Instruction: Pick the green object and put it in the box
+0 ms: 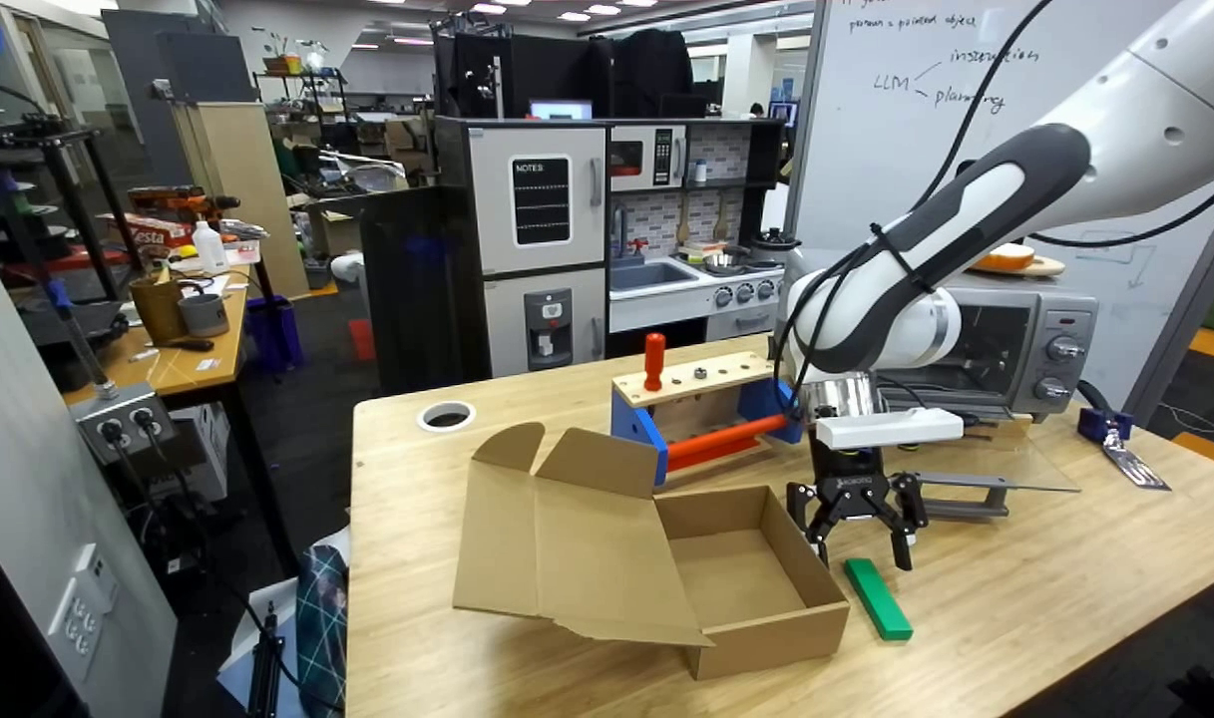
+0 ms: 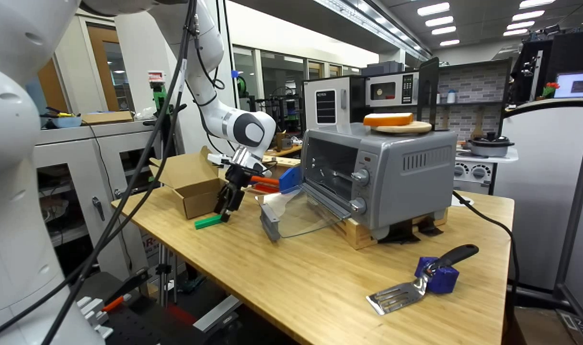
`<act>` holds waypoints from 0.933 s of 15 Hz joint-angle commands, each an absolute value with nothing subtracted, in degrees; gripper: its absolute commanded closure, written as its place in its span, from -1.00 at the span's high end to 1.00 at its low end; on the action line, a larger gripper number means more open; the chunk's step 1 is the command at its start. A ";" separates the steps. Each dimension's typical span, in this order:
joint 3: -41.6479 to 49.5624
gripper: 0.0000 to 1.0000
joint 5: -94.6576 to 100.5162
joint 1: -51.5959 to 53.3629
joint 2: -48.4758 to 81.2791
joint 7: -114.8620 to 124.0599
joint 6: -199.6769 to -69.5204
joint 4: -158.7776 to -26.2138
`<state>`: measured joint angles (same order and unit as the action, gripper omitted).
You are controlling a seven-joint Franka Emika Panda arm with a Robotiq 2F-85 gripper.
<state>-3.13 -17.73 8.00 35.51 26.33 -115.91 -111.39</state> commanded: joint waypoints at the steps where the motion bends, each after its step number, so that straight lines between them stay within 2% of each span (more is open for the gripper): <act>1: -2.75 1.00 -18.42 7.47 36.81 25.37 -115.06 -110.29; 14: -3.13 1.00 -18.35 7.31 36.00 22.73 -113.90 -111.75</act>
<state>-2.83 -17.87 7.85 36.16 24.37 -115.37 -111.19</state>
